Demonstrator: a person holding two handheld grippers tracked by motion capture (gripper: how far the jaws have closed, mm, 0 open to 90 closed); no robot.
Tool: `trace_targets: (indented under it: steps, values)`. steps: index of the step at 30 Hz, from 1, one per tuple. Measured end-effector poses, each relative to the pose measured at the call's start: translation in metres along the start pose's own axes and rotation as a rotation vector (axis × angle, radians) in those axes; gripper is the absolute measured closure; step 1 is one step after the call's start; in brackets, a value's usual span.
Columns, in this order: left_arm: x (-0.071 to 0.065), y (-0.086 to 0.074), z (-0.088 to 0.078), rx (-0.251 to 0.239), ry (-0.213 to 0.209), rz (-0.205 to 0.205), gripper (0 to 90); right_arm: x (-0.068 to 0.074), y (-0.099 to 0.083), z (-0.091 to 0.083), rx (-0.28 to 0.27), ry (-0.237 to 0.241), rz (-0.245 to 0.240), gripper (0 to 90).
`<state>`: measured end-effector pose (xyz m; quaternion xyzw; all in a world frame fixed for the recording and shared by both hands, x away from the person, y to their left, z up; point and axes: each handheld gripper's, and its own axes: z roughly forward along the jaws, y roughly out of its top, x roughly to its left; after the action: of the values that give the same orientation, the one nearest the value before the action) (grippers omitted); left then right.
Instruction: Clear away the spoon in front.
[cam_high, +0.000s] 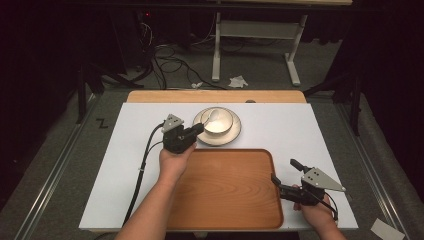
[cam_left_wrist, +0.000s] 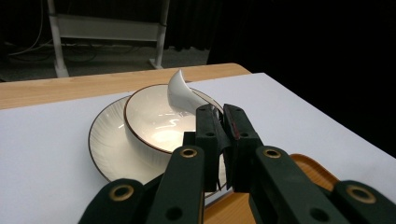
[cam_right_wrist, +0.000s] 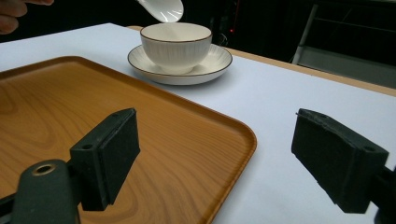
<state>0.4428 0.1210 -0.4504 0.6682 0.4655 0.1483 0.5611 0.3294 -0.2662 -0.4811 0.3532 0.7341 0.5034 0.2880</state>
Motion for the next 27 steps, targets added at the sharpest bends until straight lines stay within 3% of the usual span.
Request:
trace_targets:
  steps: [5,16,27]
  values:
    - [-0.003,0.001,-0.006,-0.012,0.005,0.039,85.9,-0.001,0.0,0.0,-0.002,0.003,-0.005,16.4]
    - [-0.005,0.003,-0.024,-0.029,-0.013,0.067,85.9,0.0,0.0,0.001,-0.001,0.007,-0.004,16.4]
    - [-0.002,0.001,-0.046,-0.041,-0.022,0.065,85.9,-0.002,-0.001,0.0,-0.003,-0.003,0.004,16.4]
